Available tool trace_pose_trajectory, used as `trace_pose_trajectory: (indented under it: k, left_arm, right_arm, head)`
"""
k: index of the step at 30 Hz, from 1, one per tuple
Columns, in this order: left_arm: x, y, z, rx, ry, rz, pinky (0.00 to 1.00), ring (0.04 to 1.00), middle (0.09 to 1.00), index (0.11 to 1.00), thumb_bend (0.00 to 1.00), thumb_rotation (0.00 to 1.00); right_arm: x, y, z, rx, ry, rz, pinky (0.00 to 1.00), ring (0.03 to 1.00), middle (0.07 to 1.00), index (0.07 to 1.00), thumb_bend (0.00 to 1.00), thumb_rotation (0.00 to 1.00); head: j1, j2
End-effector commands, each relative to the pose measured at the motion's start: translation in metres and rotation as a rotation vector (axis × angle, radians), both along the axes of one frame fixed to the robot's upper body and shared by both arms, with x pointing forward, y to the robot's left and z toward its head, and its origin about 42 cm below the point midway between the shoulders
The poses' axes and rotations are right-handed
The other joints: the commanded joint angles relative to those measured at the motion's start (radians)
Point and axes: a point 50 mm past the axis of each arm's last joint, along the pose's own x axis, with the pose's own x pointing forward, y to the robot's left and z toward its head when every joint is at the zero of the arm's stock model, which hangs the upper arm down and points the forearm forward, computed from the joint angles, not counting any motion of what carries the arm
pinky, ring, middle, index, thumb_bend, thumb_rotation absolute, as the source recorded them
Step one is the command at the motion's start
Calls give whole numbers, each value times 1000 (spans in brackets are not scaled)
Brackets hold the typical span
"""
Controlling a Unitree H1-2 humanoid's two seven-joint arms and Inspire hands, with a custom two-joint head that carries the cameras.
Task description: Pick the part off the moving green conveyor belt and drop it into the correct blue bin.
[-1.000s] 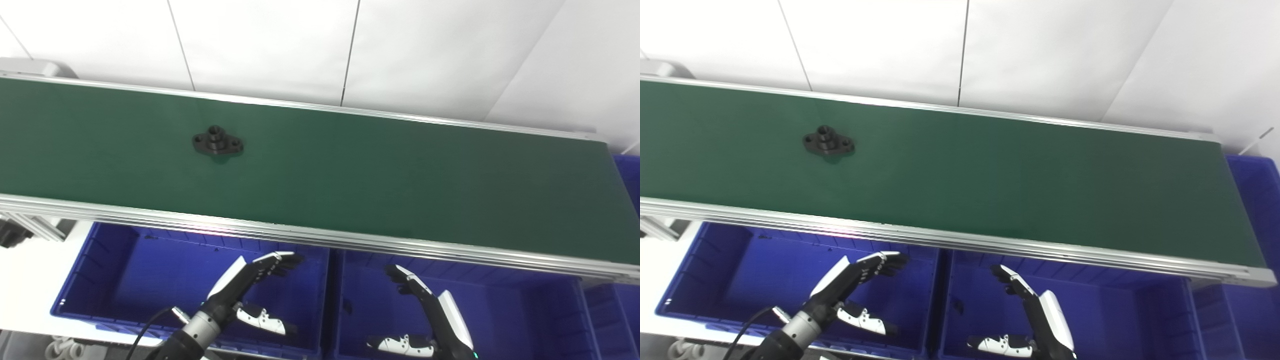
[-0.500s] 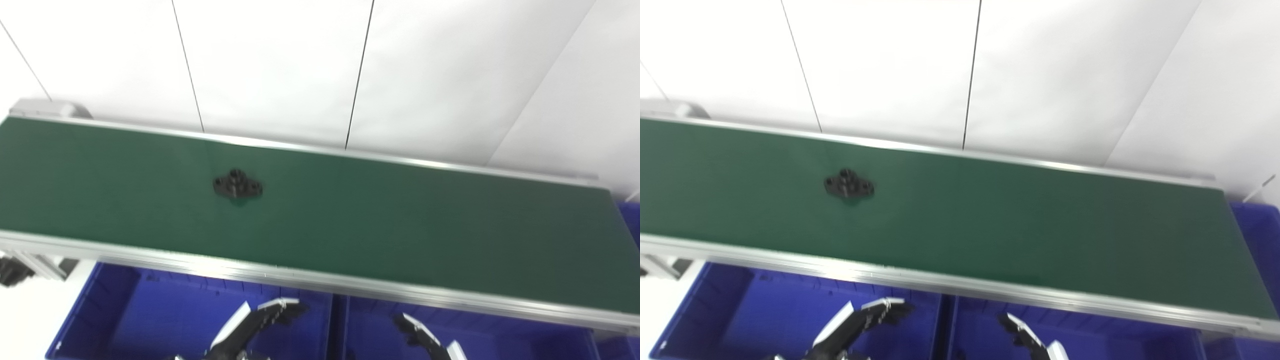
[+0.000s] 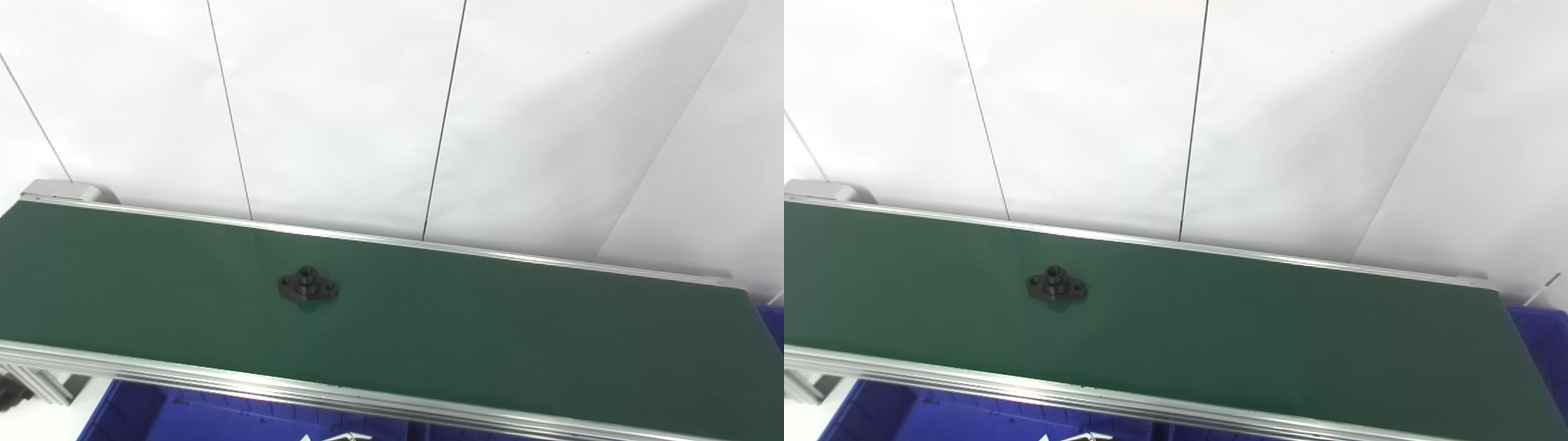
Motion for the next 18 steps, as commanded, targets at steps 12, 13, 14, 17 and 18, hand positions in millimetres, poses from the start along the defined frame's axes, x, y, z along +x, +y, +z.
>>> trace_pose_trajectory:
  k: [12, 13, 14, 17, 18]
  left_arm:
    - [16, -10, 8, -13, -77, -16, 706, 767, 790, 748, 880, 152]
    - [16, -10, 8, -16, -77, -12, 707, 765, 785, 744, 886, 147]
    - [17, -11, 8, -17, -81, -8, 706, 762, 780, 740, 890, 147]
    - [19, -11, 9, -9, -95, -5, 701, 753, 769, 738, 892, 164]
    - [19, -10, 10, -2, -105, -4, 697, 748, 764, 738, 892, 164]
  right_arm:
    - [18, 0, 53, 113, -294, -49, 570, 655, 721, 726, 879, 202]
    - [21, 1, 60, 121, -321, -45, 588, 652, 712, 734, 870, 212]
    - [25, 2, 68, 129, -354, -40, 606, 656, 709, 743, 862, 219]
    - [35, 1, 88, 125, -440, -28, 649, 647, 700, 756, 851, 221]
    - [38, 1, 94, 143, -454, -18, 673, 655, 704, 763, 850, 202]
  head:
    - [6, 24]
    - [6, 24]
    - [-2, 34]
    - [-18, 55]
    - [-19, 57]
